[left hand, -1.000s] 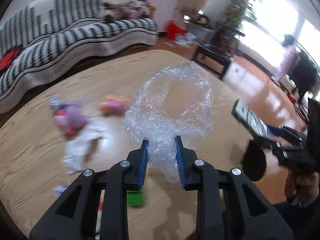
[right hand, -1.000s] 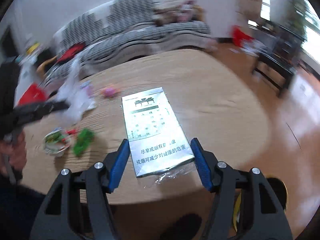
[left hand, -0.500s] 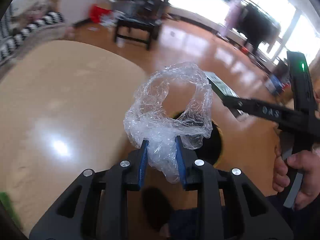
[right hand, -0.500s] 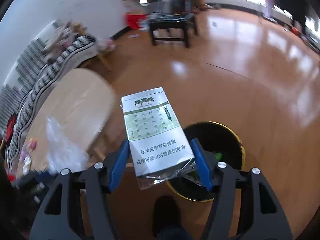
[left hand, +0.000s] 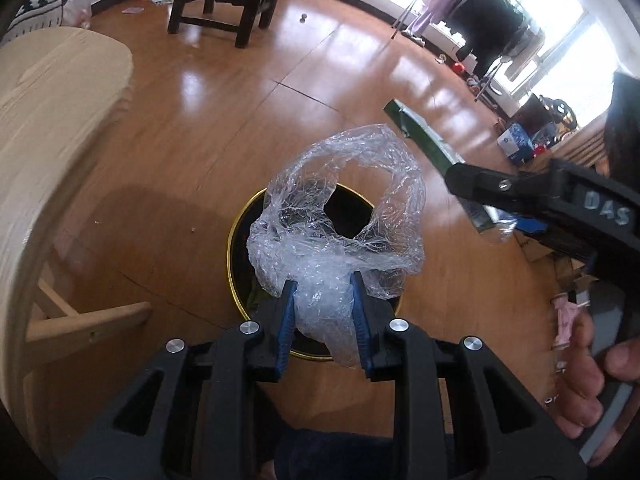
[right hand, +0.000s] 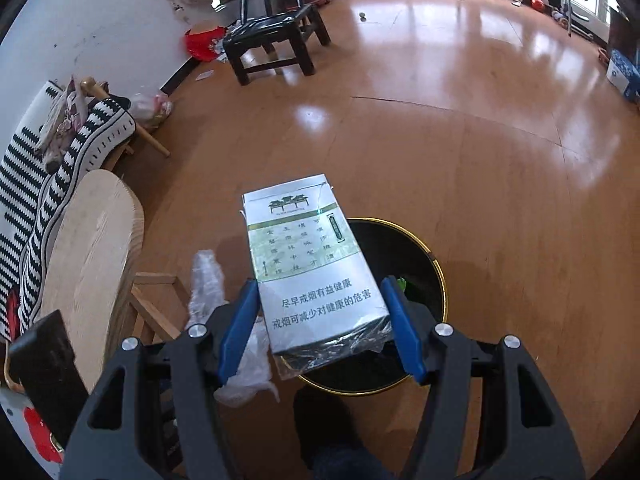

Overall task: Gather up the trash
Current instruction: 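Carry the plastic bag and cigarette pack to the bin and release both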

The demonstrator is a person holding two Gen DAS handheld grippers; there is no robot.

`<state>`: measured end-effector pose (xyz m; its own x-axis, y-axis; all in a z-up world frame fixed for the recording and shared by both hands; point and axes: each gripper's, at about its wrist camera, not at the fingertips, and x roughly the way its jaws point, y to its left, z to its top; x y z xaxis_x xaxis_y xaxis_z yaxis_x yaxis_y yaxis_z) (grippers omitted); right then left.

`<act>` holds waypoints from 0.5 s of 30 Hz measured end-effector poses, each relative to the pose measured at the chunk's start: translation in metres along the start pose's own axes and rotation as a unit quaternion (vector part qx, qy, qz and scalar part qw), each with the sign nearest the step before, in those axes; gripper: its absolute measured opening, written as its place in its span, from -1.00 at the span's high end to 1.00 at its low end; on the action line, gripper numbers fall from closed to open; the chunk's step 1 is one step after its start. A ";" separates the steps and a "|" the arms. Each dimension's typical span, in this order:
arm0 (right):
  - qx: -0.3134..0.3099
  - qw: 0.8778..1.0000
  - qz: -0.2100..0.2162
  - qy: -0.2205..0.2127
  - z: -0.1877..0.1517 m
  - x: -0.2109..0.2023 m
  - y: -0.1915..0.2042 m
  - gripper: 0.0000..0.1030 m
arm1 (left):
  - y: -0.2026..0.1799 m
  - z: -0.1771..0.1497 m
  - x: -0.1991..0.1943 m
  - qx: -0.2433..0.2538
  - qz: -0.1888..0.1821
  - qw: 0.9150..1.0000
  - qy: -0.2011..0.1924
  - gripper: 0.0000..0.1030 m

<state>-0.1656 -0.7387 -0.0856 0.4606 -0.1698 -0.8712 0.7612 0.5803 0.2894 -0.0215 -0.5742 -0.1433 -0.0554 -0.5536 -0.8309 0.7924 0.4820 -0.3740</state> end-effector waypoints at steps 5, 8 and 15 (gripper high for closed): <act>0.001 1.000 -0.005 0.000 0.004 0.002 0.001 -0.21 | -0.004 0.006 0.012 -0.001 -0.006 1.000 0.001 0.28; 0.000 1.000 -0.010 0.006 0.003 0.005 0.001 -0.26 | -0.005 0.007 0.018 0.002 0.018 1.000 0.003 -0.30; 0.003 1.000 -0.023 -0.012 0.003 -0.003 0.000 -0.56 | -0.011 0.008 0.008 0.006 0.021 1.000 -0.005 -0.59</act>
<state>-0.1654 -0.7401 -0.0820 0.4351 -0.2159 -0.8741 0.7849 0.5667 0.2507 -0.0259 -0.5887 -0.1424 -0.0162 -0.5402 -0.8414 0.8013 0.4963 -0.3341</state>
